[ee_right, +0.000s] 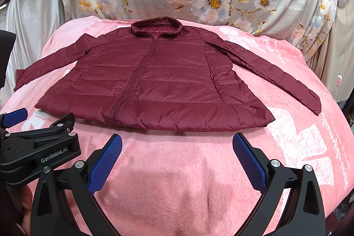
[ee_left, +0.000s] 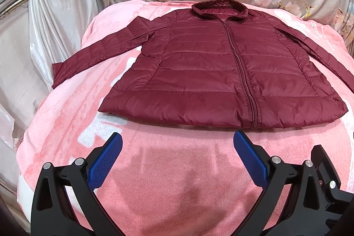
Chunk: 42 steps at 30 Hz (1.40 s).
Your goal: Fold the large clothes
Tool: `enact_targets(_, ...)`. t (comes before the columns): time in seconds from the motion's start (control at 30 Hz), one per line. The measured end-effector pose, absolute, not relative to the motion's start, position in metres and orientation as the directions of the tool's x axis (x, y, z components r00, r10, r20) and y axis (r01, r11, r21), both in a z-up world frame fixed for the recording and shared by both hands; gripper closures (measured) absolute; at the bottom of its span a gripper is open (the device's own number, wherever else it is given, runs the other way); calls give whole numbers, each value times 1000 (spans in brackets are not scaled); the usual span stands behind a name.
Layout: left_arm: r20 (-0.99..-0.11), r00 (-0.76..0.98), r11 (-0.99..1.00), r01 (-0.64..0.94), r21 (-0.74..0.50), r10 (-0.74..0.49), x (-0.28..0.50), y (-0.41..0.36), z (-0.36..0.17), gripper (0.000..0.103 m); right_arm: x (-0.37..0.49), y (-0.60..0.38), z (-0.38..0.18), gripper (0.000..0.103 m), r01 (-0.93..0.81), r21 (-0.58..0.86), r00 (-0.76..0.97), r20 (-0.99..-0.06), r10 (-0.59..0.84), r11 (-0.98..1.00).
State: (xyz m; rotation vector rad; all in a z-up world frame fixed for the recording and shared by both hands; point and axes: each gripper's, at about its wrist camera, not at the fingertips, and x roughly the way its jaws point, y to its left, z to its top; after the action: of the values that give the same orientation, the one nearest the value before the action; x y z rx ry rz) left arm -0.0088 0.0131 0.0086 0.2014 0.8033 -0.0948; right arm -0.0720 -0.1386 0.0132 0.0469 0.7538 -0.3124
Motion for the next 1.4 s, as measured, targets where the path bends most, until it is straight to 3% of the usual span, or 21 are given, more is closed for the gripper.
enact_targets(1.4,-723,690,977,158,141,-7,-4,16,1,5,-72,-138,13,5,296,-63,683,-683,-258,953)
